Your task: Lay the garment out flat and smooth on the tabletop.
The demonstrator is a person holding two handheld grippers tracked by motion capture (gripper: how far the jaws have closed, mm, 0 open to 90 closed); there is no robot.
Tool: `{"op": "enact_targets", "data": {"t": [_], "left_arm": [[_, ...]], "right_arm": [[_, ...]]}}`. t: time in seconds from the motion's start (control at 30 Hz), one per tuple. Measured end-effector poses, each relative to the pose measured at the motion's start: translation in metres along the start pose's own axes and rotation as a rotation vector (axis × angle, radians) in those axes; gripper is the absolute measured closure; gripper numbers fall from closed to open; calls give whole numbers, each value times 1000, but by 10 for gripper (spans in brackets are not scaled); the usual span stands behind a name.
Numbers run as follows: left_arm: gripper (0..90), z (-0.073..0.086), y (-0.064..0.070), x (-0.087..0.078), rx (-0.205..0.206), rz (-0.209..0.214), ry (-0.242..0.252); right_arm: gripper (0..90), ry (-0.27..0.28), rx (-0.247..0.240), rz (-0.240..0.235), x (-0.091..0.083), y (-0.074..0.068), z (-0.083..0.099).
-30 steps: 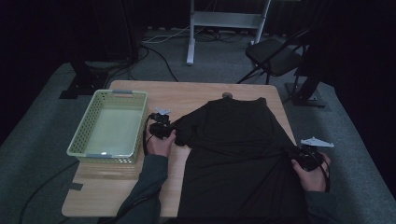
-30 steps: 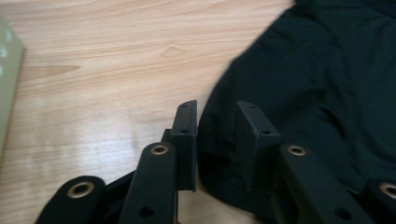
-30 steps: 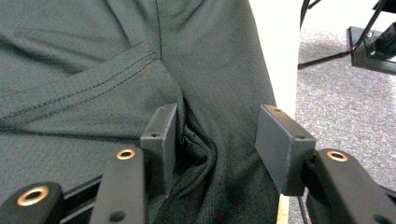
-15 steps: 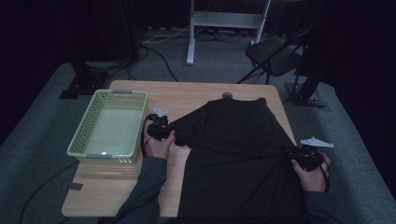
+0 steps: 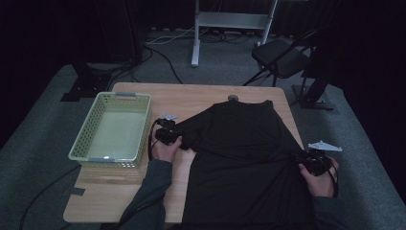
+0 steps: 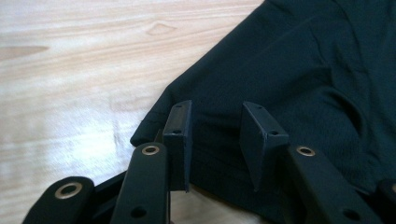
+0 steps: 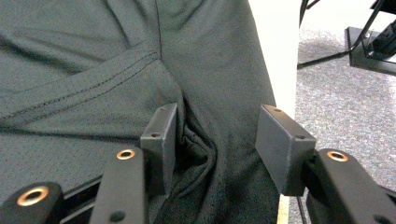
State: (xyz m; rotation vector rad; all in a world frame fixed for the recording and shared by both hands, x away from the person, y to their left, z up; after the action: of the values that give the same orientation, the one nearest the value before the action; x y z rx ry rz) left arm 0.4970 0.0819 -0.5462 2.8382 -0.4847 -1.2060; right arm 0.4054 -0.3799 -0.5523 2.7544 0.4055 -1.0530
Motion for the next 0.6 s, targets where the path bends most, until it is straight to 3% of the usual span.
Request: {"op": "enact_targets", "data": {"t": [0.2, 0.33, 0.43, 0.6], "left_arm": [[654, -7, -15, 4, 3, -46, 6], [631, -10, -19, 5, -18, -49, -5], [607, -10, -13, 0, -19, -29, 20], [596, 2, 7, -10, 31, 16, 25]], "right_arm": [[490, 0, 0, 0, 0, 0, 0], [490, 0, 0, -1, 0, 0, 0], [490, 0, 1, -1, 0, 0, 0], [489, 0, 0, 0, 0, 0, 0]]}}
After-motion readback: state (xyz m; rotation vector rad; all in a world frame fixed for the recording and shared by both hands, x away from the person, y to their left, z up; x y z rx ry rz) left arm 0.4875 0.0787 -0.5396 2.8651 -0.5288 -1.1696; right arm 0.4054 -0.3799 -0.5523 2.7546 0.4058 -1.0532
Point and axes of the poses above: each handheld gripper's, and its own axes: x roughly forward along the jaws, z roughly out of its underside, y roughly to its right, the point moved 10 cm from there along x, roughly forward along the jaws, and after that the axes turned 4 degrees about -x, right-handed, at the moved point
